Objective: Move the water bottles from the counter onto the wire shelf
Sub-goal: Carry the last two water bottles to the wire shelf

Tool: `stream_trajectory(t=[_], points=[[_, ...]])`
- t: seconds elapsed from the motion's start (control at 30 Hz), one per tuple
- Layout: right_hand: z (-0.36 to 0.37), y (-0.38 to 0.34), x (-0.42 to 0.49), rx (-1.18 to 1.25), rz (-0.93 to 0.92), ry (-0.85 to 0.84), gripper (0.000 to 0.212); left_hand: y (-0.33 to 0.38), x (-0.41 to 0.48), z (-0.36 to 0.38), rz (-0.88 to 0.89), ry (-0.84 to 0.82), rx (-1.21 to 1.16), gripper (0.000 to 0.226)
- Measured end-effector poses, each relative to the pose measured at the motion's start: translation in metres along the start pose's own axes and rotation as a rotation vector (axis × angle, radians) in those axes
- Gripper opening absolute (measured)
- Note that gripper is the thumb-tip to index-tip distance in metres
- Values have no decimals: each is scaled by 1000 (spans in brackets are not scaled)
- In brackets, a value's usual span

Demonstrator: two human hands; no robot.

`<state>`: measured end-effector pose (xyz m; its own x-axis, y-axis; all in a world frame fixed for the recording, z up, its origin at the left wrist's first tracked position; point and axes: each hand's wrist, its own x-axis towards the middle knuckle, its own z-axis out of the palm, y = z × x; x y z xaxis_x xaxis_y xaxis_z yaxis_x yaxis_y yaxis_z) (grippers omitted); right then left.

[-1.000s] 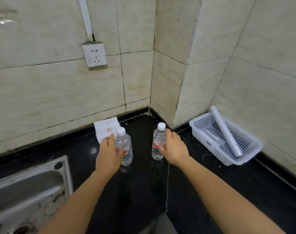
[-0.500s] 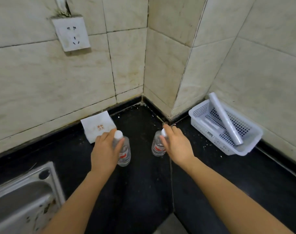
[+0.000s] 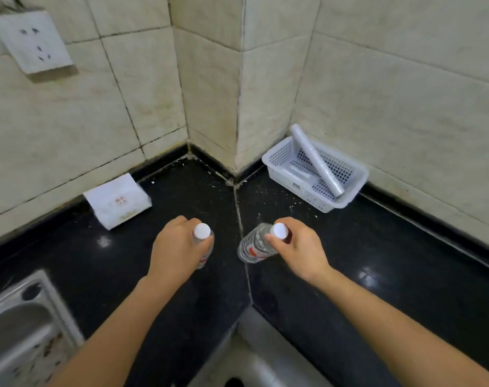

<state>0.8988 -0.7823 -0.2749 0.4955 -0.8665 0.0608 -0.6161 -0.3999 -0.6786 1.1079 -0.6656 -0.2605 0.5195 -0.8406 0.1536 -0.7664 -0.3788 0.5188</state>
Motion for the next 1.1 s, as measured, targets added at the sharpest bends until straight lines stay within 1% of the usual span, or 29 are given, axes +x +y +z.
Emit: stream_trajectory(t=[0.1,0.17,0.3,0.4,0.5,0.63,0.77,0.93,1.03,1.1], points=[[-43,30,-44,12,70,22,10,43,-28,15,77,-62,-110,13],[-74,52,-79,3,131,32,10,78,-52,30,129,-128,-164,13],[-137,106,-168,-19,259,98,11,167,-109,65,271,-243,-203,20],[-187,144,-245,-5,323,200,11,242,-160,87,350,-303,-255,14],[-241,176,-321,-11,357,328,11,318,-218,111,438,-325,-299,11],[-312,208,-412,-54,413,500,11,413,-290,141,566,-382,-380,10],[-375,231,-498,-115,509,631,17,499,-353,161,680,-450,-461,12],[-445,254,-586,-153,619,775,19,604,-421,171,846,-553,-533,14],[-487,267,-629,-171,658,865,20,662,-459,177,907,-609,-582,13],[-514,277,-653,-177,669,926,25,698,-481,182,942,-631,-620,13]])
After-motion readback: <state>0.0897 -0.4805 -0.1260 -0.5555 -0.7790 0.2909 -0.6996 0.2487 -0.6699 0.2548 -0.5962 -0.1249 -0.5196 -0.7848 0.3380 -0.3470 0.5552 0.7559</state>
